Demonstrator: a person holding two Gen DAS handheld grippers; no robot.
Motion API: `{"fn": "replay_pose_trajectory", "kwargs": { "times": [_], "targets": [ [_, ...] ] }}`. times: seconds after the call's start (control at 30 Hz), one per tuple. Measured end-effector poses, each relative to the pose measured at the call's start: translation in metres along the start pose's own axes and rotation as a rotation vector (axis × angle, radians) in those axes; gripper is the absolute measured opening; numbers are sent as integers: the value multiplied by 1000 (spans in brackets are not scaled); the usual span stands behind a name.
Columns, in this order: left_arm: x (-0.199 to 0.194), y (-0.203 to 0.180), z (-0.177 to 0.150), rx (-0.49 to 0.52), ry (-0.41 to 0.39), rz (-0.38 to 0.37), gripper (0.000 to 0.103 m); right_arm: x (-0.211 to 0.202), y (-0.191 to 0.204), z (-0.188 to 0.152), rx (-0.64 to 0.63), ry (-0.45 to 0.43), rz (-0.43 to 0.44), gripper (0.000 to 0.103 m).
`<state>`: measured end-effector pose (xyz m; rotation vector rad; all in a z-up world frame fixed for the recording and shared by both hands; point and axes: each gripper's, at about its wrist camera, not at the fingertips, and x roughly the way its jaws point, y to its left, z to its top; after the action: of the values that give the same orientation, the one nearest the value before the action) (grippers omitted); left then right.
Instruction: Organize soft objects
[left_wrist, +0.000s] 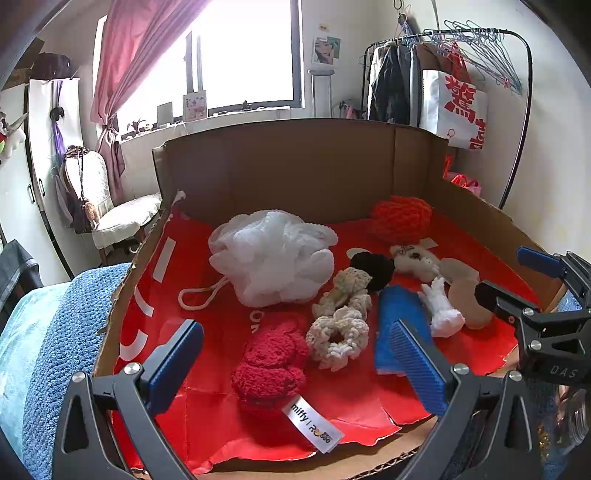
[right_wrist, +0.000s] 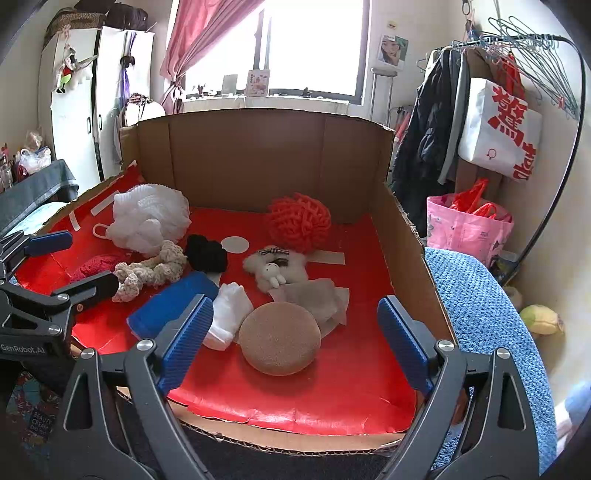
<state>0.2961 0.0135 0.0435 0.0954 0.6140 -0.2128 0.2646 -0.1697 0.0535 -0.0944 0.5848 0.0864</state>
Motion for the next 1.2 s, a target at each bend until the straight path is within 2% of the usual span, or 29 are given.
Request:
{"fn": "replay_pose_trajectory", "kwargs": {
  "times": [1.2],
  "targets": [
    [3, 0, 0, 3, 8, -9, 103, 0, 1, 0, -3, 1, -3, 93]
  ]
}}
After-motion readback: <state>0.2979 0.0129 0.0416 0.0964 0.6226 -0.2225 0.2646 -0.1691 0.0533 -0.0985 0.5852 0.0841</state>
